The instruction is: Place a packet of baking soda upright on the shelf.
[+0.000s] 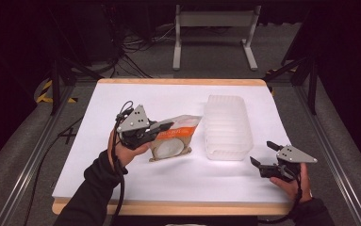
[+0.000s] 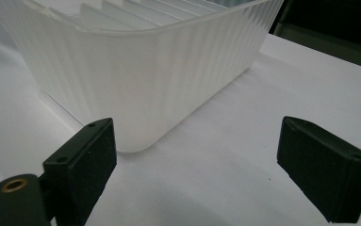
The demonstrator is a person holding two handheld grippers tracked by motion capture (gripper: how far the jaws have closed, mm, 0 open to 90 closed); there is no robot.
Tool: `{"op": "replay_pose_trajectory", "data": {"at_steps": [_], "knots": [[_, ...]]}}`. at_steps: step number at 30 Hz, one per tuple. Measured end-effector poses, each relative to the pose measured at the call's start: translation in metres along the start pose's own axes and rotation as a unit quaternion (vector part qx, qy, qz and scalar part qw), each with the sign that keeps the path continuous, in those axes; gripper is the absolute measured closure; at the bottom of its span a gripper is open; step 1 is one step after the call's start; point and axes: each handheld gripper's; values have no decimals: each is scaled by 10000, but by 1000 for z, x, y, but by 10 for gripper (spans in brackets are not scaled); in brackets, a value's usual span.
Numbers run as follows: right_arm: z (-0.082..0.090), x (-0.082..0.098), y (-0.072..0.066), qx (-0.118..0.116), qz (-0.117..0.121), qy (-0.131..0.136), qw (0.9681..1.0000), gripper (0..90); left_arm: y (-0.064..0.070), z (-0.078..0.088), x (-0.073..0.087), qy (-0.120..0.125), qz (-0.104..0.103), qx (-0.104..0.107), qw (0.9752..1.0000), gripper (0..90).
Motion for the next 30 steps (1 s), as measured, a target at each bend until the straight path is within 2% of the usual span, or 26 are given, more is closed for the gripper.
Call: {"op": "replay_pose_trajectory", "data": {"at_steps": [6,8,10,16,24,30], "knots": [[0,0,0,10,5,-23,10000,131,-2,-14,-22,195,-118,-35,9997,897],[0,0,0,5,5,-26,10000,130,-4,-19,-28,246,-106,49,9996,897],[0,0,0,3,2,-11,10000,130,-4,-25,-34,256,-155,-19,9995,897],[-1,0,-1,-8,13,-18,10000,130,-7,-49,-49,288,-281,-11,9992,897],[-1,0,0,-9,15,-11,10000,130,-10,-75,-61,450,-183,107,9988,897],[-1,0,0,-14,15,-7,10000,129,-8,-98,-66,450,-135,230,9986,897]]}}
Point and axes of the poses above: each handheld gripper's, and its own axes: z roughly backward along the jaws, x roughly out of its underside, y roughly to its right, and after that the axes turned 6 degrees about -x, right-handed
